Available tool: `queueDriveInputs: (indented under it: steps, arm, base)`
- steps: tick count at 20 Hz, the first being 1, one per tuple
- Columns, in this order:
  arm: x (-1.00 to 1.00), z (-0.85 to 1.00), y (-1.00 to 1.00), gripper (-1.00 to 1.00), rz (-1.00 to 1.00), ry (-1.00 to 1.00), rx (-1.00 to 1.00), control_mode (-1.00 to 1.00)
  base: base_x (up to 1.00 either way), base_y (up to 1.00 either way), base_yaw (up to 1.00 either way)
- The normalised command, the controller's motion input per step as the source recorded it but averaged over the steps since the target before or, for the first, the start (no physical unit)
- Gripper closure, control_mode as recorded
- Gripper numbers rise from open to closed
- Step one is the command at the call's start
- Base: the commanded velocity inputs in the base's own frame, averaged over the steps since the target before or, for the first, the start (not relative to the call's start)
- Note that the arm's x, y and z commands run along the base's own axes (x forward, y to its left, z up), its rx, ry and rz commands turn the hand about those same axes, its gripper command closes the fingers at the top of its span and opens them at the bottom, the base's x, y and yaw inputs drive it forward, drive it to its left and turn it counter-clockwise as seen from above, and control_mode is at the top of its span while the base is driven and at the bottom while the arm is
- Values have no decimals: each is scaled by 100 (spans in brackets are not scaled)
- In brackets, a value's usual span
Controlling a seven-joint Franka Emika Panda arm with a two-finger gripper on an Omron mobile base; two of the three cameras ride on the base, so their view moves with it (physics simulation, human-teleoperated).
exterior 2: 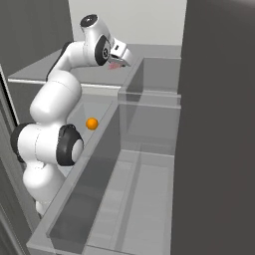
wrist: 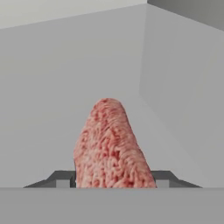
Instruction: Open the fridge, remove the orange, carrot, and steak, and place them on any counter.
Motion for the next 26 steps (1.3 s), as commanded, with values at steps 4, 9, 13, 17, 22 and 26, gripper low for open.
queueDriveInputs:
  steps: [4, 9, 13, 17, 22, 26]
  arm:
    - [0, 0, 0, 100, 0, 0, 0, -100]
    - [0, 0, 0, 100, 0, 0, 0, -100]
    - [0, 0, 0, 100, 0, 0, 0, -100]
    - [-9, 0, 0, 100, 0, 0, 0, -100]
    - [-79, 0, 0, 100, 11, 0, 0, -100]
    - [-100, 0, 0, 100, 9, -1, 0, -100]
  base:
    - [0, 0, 0]
    - [0, 0, 0]
    - [0, 0, 0]
    - [0, 0, 0]
    - [0, 0, 0]
    - [0, 0, 0]
